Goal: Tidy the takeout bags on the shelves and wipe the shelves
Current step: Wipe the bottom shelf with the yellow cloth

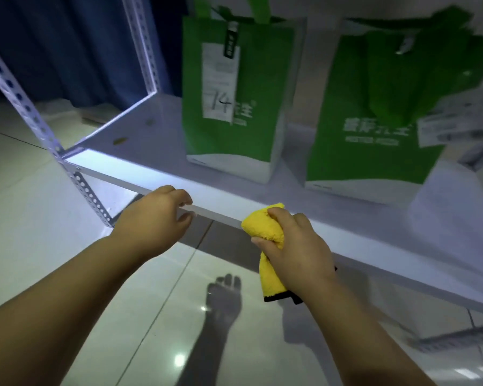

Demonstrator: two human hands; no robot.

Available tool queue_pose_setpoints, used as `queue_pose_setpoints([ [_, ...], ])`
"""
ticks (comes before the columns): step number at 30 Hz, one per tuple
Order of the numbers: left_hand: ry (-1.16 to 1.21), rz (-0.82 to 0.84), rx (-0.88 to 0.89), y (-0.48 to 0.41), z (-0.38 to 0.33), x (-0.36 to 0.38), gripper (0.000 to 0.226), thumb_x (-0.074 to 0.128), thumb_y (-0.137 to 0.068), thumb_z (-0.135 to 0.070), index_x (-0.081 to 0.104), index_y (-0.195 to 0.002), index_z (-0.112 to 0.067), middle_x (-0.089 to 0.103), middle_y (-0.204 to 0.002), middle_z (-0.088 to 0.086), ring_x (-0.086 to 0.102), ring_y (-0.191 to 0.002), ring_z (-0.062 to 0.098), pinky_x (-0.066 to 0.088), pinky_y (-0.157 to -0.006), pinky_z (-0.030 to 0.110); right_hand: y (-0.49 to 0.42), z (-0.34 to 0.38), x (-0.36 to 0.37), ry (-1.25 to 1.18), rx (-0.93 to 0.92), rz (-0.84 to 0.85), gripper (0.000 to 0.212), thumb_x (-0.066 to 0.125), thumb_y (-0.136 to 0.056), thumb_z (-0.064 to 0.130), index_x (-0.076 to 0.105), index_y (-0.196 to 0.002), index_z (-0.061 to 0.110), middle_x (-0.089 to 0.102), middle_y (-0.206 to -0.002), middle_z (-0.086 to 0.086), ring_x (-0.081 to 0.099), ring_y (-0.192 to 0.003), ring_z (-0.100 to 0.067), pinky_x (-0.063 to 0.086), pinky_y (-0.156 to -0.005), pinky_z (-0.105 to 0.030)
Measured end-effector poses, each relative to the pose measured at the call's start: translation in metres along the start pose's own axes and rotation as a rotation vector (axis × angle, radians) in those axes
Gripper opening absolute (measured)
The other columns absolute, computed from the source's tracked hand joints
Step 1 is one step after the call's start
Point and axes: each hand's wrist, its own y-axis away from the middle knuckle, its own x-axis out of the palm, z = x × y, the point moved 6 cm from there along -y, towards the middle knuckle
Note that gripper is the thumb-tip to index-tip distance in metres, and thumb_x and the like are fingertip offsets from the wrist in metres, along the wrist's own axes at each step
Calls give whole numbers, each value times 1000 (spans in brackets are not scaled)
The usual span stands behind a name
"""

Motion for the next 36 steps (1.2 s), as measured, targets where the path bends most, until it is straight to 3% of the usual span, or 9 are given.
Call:
queue_pose_setpoints([
  [10, 246, -160, -151, -84, 155, -29, 23, 57, -87, -30, 61, -108, -19, 61, -107, 2, 58, -95, 22, 48, -79, 36, -100, 158, 57, 39, -85, -79, 64, 51, -85, 56, 19, -139, 42, 43, -124, 3, 51, -106, -28, 37, -80, -35],
  [14, 303, -194, -170, -107, 209, -26, 24, 59, -86, -21, 63, -108, -13, 59, -110, 8, 52, -103, 30, 45, -84, 39, -149, 209, 90, 63, 43, -32, 72, 56, -82, 57, 19, -136, 26, 45, -131, -1, 49, -113, -29, 39, -84, -38],
  [19, 393, -174, -264, -121, 269, -10, 23, 61, -85, -14, 64, -106, -7, 58, -109, 9, 49, -107, 32, 44, -86, 42, -203, 271, 128, 170, 50, -20, 71, 58, -81, 57, 29, -128, 11, 59, -112, -9, 56, -104, -35, 45, -80, -39],
  [23, 415, -148, -245, -129, 284, 5, 23, 63, -84, -13, 66, -105, -4, 60, -109, 9, 49, -106, 30, 40, -91, 37, -233, 288, 150, 263, 29, -13, 73, 52, -85, 56, 24, -135, 10, 47, -127, -9, 48, -114, -32, 41, -94, -41],
  [27, 400, -158, -210, -134, 284, 6, 19, 63, -83, -13, 67, -98, -3, 61, -102, 10, 54, -96, 32, 43, -83, 38, -241, 285, 172, 279, 16, 27, 74, 51, -86, 56, 22, -139, 13, 39, -134, -7, 39, -121, -30, 35, -99, -40],
  [32, 280, -144, -162, -134, 294, 6, 28, 54, -90, -31, 64, -100, -7, 58, -104, 7, 53, -96, 27, 40, -80, 32, -236, 277, 197, 239, -118, 78, 59, 47, -89, 52, 32, -139, 25, 47, -133, -1, 39, -121, -25, 35, -93, -34],
  [36, 253, -171, -103, -131, 295, 4, 26, 59, -88, -28, 68, -100, -7, 65, -104, 8, 58, -98, 30, 45, -83, 35, -249, 284, 213, 177, -302, 127, 39, 42, -94, 46, 48, -130, 30, 48, -136, 4, 39, -120, -25, 33, -96, -36],
])
